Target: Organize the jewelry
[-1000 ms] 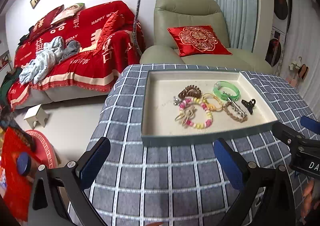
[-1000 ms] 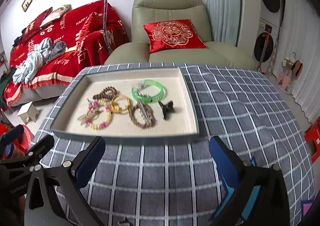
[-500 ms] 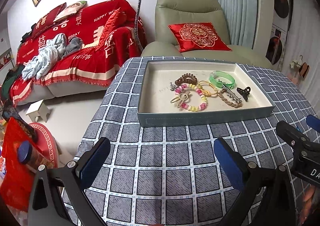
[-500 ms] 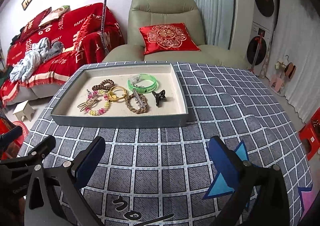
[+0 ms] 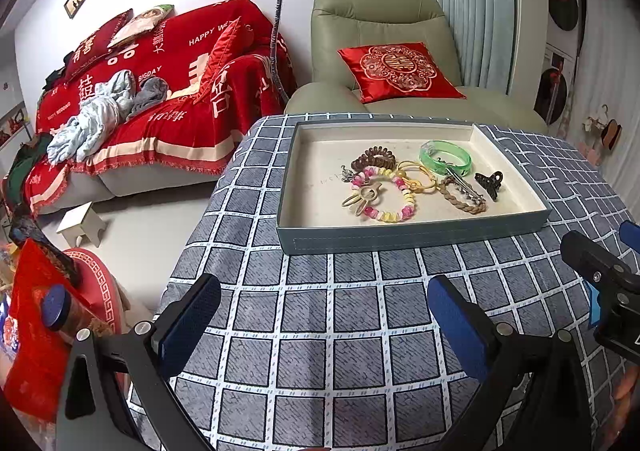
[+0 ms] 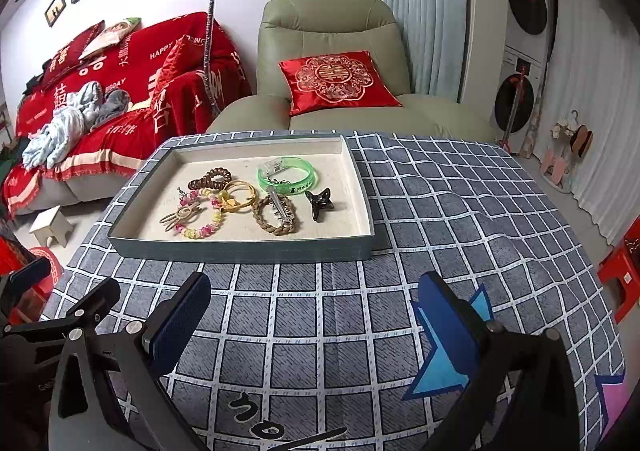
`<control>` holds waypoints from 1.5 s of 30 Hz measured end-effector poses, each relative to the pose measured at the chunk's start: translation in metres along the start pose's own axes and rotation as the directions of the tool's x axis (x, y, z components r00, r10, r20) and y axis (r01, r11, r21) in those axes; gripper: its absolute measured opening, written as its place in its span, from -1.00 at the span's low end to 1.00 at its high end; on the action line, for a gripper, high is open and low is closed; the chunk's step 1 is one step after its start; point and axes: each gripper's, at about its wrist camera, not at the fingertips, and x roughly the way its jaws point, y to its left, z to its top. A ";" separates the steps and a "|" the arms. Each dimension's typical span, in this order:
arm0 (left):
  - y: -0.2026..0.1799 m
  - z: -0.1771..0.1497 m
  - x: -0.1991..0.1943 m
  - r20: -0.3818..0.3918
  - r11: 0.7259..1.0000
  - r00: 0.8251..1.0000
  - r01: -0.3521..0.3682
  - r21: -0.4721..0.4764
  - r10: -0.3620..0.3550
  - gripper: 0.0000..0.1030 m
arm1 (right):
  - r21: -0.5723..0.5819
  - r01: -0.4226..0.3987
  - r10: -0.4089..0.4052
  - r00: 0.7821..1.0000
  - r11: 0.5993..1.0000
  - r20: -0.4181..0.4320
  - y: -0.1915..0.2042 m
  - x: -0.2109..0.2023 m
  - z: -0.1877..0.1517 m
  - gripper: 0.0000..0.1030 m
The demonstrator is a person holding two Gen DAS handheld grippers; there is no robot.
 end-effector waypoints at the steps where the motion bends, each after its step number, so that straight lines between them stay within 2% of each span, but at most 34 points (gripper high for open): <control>1: 0.000 0.000 0.000 0.001 1.000 1.000 0.000 0.001 0.000 1.00 | -0.001 -0.001 0.001 1.000 1.000 0.000 0.000 0.000 0.000 1.00; 45: 0.004 0.001 -0.001 -0.002 1.000 1.000 0.000 -0.004 0.000 1.00 | -0.009 -0.009 0.009 1.000 1.000 -0.005 0.007 0.000 0.002 1.00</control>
